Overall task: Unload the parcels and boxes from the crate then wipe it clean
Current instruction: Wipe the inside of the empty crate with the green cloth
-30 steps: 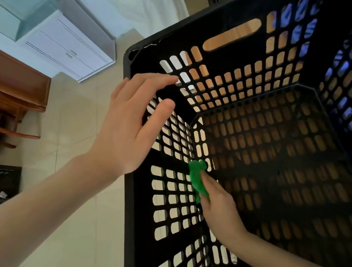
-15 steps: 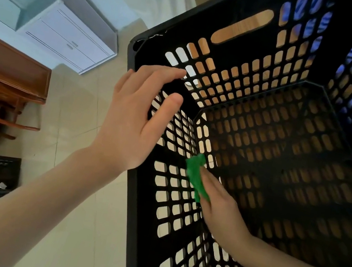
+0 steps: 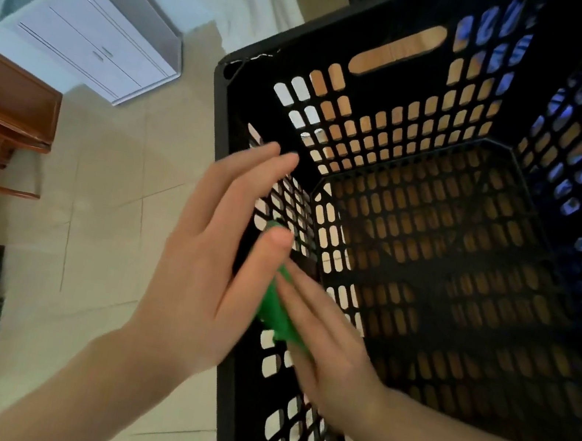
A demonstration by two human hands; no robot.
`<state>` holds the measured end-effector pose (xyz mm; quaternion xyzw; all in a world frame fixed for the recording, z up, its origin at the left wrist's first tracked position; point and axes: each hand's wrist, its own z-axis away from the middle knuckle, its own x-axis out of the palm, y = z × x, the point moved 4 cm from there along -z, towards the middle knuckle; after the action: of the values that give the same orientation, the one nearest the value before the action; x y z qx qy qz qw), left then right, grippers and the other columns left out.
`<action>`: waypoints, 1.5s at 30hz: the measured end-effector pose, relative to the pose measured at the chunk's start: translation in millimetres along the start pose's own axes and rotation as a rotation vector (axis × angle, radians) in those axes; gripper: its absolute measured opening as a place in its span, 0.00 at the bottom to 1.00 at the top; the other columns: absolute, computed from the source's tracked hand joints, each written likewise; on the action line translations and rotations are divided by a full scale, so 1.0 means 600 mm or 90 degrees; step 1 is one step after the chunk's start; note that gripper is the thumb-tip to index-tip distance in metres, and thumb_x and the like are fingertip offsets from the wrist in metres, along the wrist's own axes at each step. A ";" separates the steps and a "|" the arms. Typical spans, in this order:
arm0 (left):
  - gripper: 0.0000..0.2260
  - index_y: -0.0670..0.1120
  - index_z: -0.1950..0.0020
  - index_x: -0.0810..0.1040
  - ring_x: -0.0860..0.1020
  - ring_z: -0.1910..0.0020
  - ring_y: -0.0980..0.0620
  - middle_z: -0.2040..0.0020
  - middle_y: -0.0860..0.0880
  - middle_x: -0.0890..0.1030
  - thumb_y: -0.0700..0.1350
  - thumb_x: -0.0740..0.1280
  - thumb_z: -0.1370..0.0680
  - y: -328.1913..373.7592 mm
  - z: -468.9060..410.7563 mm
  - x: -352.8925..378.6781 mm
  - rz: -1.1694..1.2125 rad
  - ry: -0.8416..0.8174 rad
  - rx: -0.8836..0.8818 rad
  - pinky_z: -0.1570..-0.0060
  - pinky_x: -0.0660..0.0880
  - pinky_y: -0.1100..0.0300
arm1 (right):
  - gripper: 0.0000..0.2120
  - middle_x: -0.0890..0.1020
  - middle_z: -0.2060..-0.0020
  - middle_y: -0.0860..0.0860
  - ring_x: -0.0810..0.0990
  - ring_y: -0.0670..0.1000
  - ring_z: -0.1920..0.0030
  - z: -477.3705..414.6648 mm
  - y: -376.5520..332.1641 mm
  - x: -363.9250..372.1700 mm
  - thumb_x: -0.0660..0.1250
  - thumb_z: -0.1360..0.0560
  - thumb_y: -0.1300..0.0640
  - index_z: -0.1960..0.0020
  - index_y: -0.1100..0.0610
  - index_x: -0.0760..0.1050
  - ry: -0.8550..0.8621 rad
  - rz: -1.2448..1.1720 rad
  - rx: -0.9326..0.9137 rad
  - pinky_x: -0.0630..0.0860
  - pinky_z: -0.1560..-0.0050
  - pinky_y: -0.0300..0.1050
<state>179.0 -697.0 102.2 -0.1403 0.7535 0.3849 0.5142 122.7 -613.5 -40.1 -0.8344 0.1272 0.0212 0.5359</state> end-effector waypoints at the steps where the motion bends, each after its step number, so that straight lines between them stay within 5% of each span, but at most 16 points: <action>1: 0.20 0.43 0.27 0.67 0.66 0.27 0.53 0.28 0.48 0.68 0.46 0.56 0.19 0.005 0.013 0.006 0.004 -0.019 -0.003 0.28 0.64 0.55 | 0.32 0.62 0.26 0.58 0.63 0.55 0.26 0.011 0.030 0.001 0.63 0.26 0.73 0.25 0.62 0.57 -0.036 0.036 0.048 0.64 0.28 0.49; 5: 0.21 0.45 0.26 0.66 0.63 0.25 0.49 0.26 0.47 0.66 0.50 0.56 0.19 0.013 0.033 0.026 -0.003 -0.051 -0.009 0.31 0.63 0.37 | 0.32 0.60 0.24 0.47 0.61 0.46 0.26 0.076 0.126 -0.007 0.61 0.22 0.66 0.23 0.49 0.52 -0.169 0.122 0.350 0.51 0.28 0.32; 8: 0.20 0.46 0.27 0.67 0.63 0.25 0.49 0.26 0.46 0.67 0.50 0.56 0.18 0.012 0.031 0.028 -0.028 -0.041 0.004 0.32 0.63 0.35 | 0.29 0.64 0.26 0.47 0.61 0.40 0.28 0.094 0.110 -0.004 0.60 0.20 0.63 0.23 0.50 0.54 -0.156 0.072 0.436 0.54 0.27 0.34; 16: 0.19 0.41 0.28 0.70 0.67 0.27 0.46 0.28 0.44 0.70 0.46 0.54 0.17 0.012 0.036 0.025 0.018 0.002 0.029 0.32 0.65 0.37 | 0.34 0.63 0.25 0.53 0.59 0.48 0.24 0.006 -0.069 -0.015 0.60 0.27 0.77 0.24 0.61 0.58 -0.024 -0.078 0.182 0.61 0.26 0.52; 21: 0.19 0.41 0.28 0.70 0.67 0.27 0.47 0.29 0.45 0.70 0.47 0.55 0.17 0.010 0.037 0.025 0.019 0.007 0.021 0.32 0.64 0.37 | 0.32 0.59 0.24 0.57 0.57 0.51 0.24 0.027 -0.053 -0.004 0.59 0.26 0.75 0.24 0.63 0.55 -0.044 -0.005 0.107 0.58 0.25 0.49; 27: 0.19 0.42 0.28 0.70 0.68 0.28 0.47 0.30 0.45 0.72 0.47 0.56 0.17 0.013 0.037 0.025 0.015 0.010 0.026 0.33 0.65 0.36 | 0.31 0.64 0.26 0.48 0.61 0.43 0.26 0.080 0.068 0.004 0.59 0.22 0.69 0.23 0.53 0.56 -0.067 0.033 0.440 0.58 0.26 0.43; 30: 0.19 0.42 0.28 0.70 0.68 0.29 0.47 0.31 0.45 0.72 0.47 0.56 0.17 0.014 0.038 0.024 0.014 0.013 0.027 0.33 0.65 0.37 | 0.29 0.67 0.27 0.48 0.64 0.45 0.28 0.081 0.065 0.009 0.58 0.21 0.68 0.23 0.53 0.58 -0.047 0.020 0.508 0.58 0.26 0.40; 40: 0.20 0.42 0.28 0.70 0.69 0.30 0.48 0.31 0.46 0.73 0.48 0.55 0.17 0.015 0.038 0.022 0.007 0.019 0.039 0.34 0.66 0.39 | 0.32 0.63 0.26 0.53 0.60 0.48 0.25 0.022 -0.098 -0.018 0.59 0.26 0.76 0.24 0.60 0.60 -0.031 -0.055 0.161 0.60 0.26 0.48; 45: 0.19 0.43 0.28 0.70 0.69 0.30 0.48 0.32 0.46 0.73 0.48 0.56 0.17 0.015 0.037 0.024 -0.005 0.015 0.038 0.34 0.66 0.38 | 0.32 0.61 0.24 0.51 0.60 0.47 0.25 0.086 0.027 -0.002 0.58 0.22 0.72 0.23 0.54 0.54 -0.128 0.094 0.380 0.56 0.25 0.43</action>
<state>182.4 -672.2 89.3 -0.1321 0.7703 0.3586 0.5105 123.1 -573.2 -76.5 -0.6227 0.1344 0.1037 0.7638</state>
